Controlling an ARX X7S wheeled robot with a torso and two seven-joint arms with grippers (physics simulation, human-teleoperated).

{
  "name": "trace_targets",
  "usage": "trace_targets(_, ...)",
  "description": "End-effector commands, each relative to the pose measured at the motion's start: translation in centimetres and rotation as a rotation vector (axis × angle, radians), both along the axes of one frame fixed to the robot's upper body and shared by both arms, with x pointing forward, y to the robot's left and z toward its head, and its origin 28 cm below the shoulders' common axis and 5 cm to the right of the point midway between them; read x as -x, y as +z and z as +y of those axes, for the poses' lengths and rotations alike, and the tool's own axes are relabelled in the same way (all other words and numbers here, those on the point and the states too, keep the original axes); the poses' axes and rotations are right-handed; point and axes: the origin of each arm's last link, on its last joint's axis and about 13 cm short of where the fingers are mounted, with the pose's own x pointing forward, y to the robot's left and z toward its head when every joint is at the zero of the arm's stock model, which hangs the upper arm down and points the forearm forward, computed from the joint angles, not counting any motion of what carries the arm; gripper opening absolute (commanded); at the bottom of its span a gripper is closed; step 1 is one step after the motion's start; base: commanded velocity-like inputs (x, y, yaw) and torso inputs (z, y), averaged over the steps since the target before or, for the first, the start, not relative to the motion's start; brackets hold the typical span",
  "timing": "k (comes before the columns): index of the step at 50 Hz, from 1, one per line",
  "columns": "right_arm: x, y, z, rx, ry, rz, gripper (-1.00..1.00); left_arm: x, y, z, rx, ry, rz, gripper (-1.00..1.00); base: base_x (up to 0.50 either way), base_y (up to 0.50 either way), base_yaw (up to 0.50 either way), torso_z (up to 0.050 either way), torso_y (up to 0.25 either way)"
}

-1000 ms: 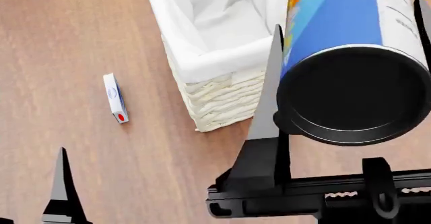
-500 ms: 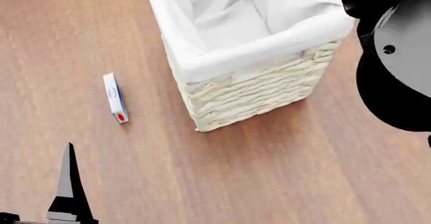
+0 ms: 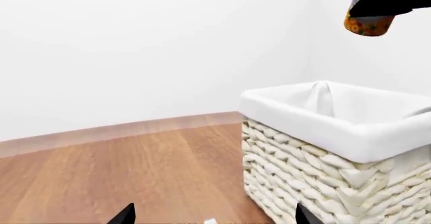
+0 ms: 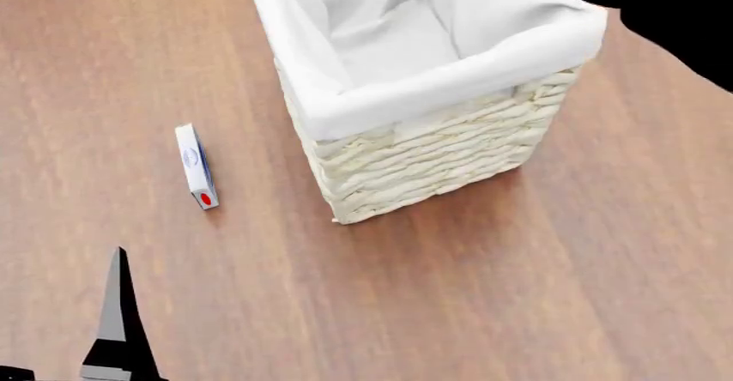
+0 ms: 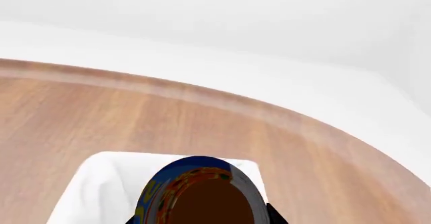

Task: Pick up the alphabet soup and the cream cheese box, and put them in the basket.

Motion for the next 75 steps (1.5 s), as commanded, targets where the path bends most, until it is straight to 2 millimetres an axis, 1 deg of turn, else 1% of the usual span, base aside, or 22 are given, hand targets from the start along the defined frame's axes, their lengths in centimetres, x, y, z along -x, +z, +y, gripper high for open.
trace_targets(1,-0.6,0.7,0.1,0.04,0.031,0.012,-1.0,0.0,0.0,0.0,-0.003,0.003,0.002,1.0,0.0,0.0,0.0,0.0,0.0)
trace_targets(9,-1.0,-0.6,0.3,0.077,0.059,0.035,-1.0,0.0,-0.1,0.1,-0.002,0.004,0.003,1.0,0.0,0.0,0.0,0.0,0.003)
trace_targets(19,-1.2,-1.4,0.8,0.092,0.093,0.031,-1.0,0.0,-0.2,0.1,0.0,0.008,0.002,1.0,0.0,0.0,0.0,0.0,0.0)
trace_targets(27,-2.2,-2.5,0.8,0.091,0.092,0.054,-1.0,0.0,-0.3,0.2,0.003,0.015,0.004,1.0,0.0,0.0,0.0,0.0,0.001)
trace_targets(36,-2.7,-3.1,1.1,0.088,0.095,0.068,-1.0,0.0,-0.3,0.3,0.004,0.019,0.005,1.0,0.0,0.0,0.0,0.0,0.0)
trace_targets(43,-3.3,-4.6,1.1,0.099,0.089,0.094,-1.0,0.2,-0.1,0.5,0.008,0.025,-0.001,1.0,0.0,0.0,0.0,0.0,0.001)
trace_targets(49,-3.5,-4.7,1.2,0.097,0.088,0.101,-1.0,0.3,-0.1,0.5,0.01,0.029,0.0,1.0,0.0,0.0,0.0,0.0,0.002)
trace_targets(56,-3.7,-5.7,1.3,0.098,0.093,0.122,-1.0,0.4,0.1,0.4,0.011,0.024,-0.005,1.0,0.0,0.0,0.0,0.0,0.0)
trace_targets(60,-3.9,-6.0,1.3,0.1,0.092,0.127,-1.0,0.4,-0.1,0.4,0.01,0.026,-0.003,1.0,0.0,0.0,0.0,0.0,0.0)
trace_targets(71,-4.0,-6.0,1.2,0.1,0.095,0.13,-1.0,0.4,0.0,0.4,0.008,0.028,-0.005,1.0,0.0,0.0,0.0,0.0,0.001)
trace_targets(73,-3.9,-5.6,1.2,0.1,0.095,0.13,-1.0,0.4,0.0,0.4,0.007,0.027,-0.003,1.0,0.0,0.0,0.0,0.0,0.005)
trace_targets(74,-4.0,-6.2,1.2,0.102,0.093,0.129,-1.0,0.4,0.1,0.4,0.008,0.027,-0.005,1.0,0.0,0.0,0.0,0.0,0.0)
trace_targets(75,-4.0,-6.3,1.2,0.104,0.093,0.129,-1.0,0.4,0.1,0.4,0.007,0.029,-0.005,1.0,0.0,0.0,0.0,0.0,0.0)
